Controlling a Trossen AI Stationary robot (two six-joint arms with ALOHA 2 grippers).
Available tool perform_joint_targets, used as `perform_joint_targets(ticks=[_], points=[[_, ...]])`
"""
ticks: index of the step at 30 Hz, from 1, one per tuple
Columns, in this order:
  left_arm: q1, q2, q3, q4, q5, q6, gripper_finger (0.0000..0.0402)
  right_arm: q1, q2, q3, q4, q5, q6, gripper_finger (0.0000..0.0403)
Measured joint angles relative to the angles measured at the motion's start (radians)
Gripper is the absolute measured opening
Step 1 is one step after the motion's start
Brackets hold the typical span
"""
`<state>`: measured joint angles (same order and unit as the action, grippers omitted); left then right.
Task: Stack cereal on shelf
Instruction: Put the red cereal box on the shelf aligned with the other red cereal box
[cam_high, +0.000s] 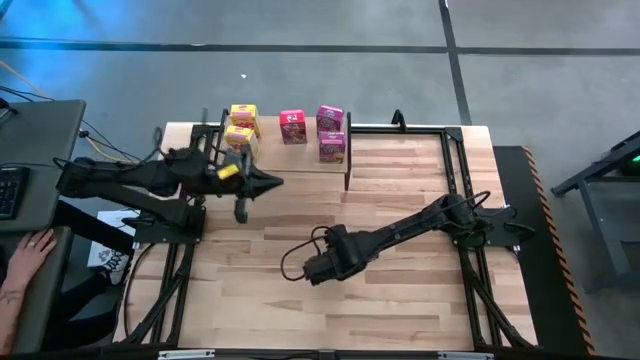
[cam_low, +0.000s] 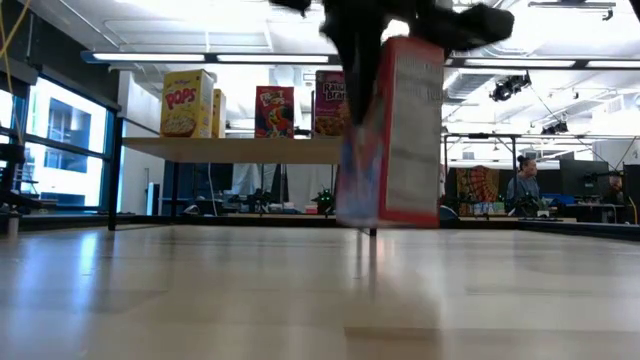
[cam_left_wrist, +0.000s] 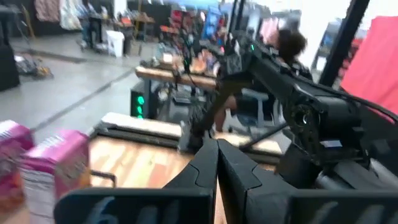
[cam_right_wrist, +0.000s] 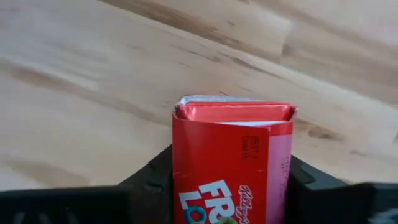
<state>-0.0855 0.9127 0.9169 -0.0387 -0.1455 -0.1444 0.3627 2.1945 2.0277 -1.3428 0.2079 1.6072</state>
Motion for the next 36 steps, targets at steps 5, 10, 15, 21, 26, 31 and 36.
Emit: perform_joint_targets(ticks=[5, 10, 15, 21, 26, 31, 36], points=[[0.046, -0.089, 0.0, 0.01, -0.001, 0.0, 0.0, -0.04, -0.092, 0.0, 0.073, 0.061, -0.236, 0.0143], [0.07, -0.141, 0.0, 0.066, -0.013, 0.0, 0.0, -0.117, -0.197, 0.0, 0.351, 0.119, -0.593, 0.0143], [0.073, -0.146, 0.0, 0.102, -0.076, 0.0, 0.0, -0.241, -0.256, 0.0, 0.564, 0.09, -0.864, 0.0142], [0.073, -0.144, 0.0, 0.085, -0.211, -0.067, 0.0, -0.392, -0.249, 0.044, 0.507, -0.02, -1.072, 0.0142], [0.073, -0.143, 0.0, 0.089, -0.285, -0.09, 0.0, -0.459, -0.244, 0.115, 0.46, -0.007, -1.238, 0.0142], [0.073, -0.141, 0.0, 0.09, -0.311, -0.089, 0.0, -0.505, -0.244, 0.136, 0.42, 0.028, -1.303, 0.0142], [0.073, -0.133, 0.0, 0.089, -0.313, -0.088, 0.0, -0.533, -0.244, 0.105, 0.427, 0.051, -1.329, 0.0142]])
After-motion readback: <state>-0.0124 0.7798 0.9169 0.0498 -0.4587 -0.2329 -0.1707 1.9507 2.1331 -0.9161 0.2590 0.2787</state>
